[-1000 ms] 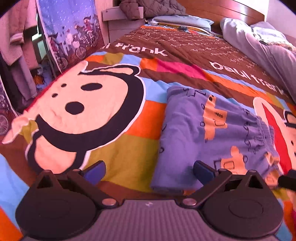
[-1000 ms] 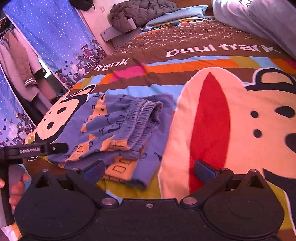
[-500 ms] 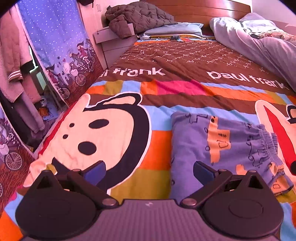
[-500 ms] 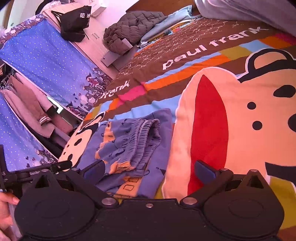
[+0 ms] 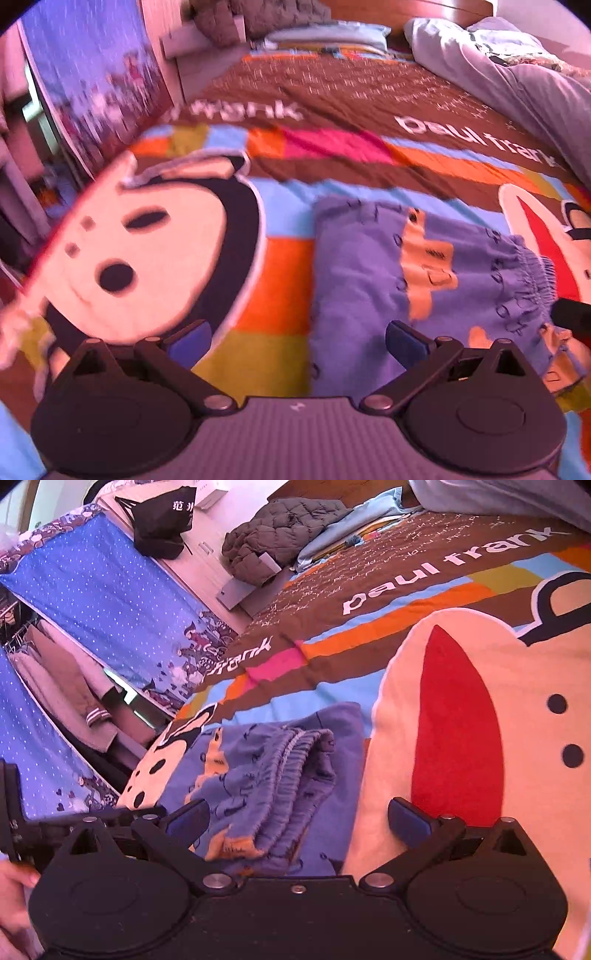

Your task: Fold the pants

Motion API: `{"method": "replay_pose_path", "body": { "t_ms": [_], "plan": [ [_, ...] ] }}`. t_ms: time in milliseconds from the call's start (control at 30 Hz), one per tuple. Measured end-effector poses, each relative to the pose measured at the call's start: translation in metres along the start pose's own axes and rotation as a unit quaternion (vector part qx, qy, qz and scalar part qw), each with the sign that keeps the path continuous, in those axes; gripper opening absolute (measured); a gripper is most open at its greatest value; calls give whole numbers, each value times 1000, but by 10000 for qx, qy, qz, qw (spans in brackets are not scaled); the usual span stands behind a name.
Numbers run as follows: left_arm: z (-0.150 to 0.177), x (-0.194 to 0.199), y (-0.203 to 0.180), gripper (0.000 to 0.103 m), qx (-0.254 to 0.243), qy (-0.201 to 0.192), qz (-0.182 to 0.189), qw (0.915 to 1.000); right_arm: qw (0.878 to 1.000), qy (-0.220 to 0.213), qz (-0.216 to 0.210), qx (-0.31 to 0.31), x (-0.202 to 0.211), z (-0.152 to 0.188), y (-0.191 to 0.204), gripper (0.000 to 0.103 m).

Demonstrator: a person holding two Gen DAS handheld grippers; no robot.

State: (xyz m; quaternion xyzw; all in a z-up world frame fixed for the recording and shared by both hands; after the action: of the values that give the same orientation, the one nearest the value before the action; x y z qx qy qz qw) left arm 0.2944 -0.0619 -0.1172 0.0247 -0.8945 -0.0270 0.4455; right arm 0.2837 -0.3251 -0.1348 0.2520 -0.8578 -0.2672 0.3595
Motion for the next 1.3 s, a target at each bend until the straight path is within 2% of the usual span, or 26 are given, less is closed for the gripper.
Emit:
{"method": "replay_pose_path", "body": {
  "t_ms": [100, 200, 267, 300, 333, 400, 500, 567, 600, 633, 733, 867, 1000, 1100, 1300],
  "plan": [
    [8, -6, 3, 103, 409, 157, 224, 9988, 10000, -48, -61, 3, -4, 0, 1, 103],
    [10, -5, 7, 102, 583, 169, 373, 9975, 9996, -102, -227, -127, -3, -1, -1, 102],
    [9, -3, 6, 91, 577, 208, 546, 9966, 9991, -103, -371, -198, -2, -1, 0, 102],
    [9, -1, 5, 83, 553, 203, 603, 9964, 9990, -83, -389, -185, -2, 0, 1, 99],
    [8, 0, 4, 79, 524, 201, 653, 9963, 9991, -55, -381, -151, -2, 0, 2, 89],
    [8, 3, 1, 72, 497, 238, 747, 9957, 9994, 60, -344, -73, -5, 4, 5, 78],
    [6, 4, -5, 59, 522, 326, 818, 9947, 9998, 68, -193, -7, -5, 5, 5, 68],
    [7, 3, -9, 49, 534, 408, 789, 9946, 9999, 55, -84, -48, -4, 5, 3, 60],
    [7, 4, -11, 40, 560, 418, 783, 9945, 10000, 55, -2, -75, -3, 5, 2, 55],
    [7, 5, -13, 37, 594, 421, 766, 9944, 9999, 52, 115, -111, -3, 5, 1, 47],
    [5, 11, -20, 20, 436, 362, 473, 9973, 9986, 45, 530, -16, -2, 10, 5, 41],
    [3, 25, -30, 15, 61, 183, 109, 9998, 9945, -62, 985, 348, -1, 14, 21, 32],
    [3, 42, -36, 14, -100, 0, -64, 9999, 9931, -334, 1071, 346, 10, 14, 33, 25],
    [5, 54, -39, 14, -178, -74, -55, 9998, 9884, -467, 1242, 741, 19, 17, 46, 25],
    [7, 65, -39, 13, -454, -391, 43, 9982, 9695, -860, 1688, 1553, 34, 18, 72, 25]
  ]
}}
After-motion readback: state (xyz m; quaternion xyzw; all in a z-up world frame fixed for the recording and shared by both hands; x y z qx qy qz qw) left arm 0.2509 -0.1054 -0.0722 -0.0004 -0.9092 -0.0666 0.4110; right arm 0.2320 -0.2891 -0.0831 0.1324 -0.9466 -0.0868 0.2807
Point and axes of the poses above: each gripper's, at about its wrist camera, not at the fingertips, and x roughly against the way its jaws point, y to its left, z to its underside, the point moved 10 cm from there along -x, roughly the way its jaws point, and after that the axes turned 4 degrees about -z, right-handed, at the moved point
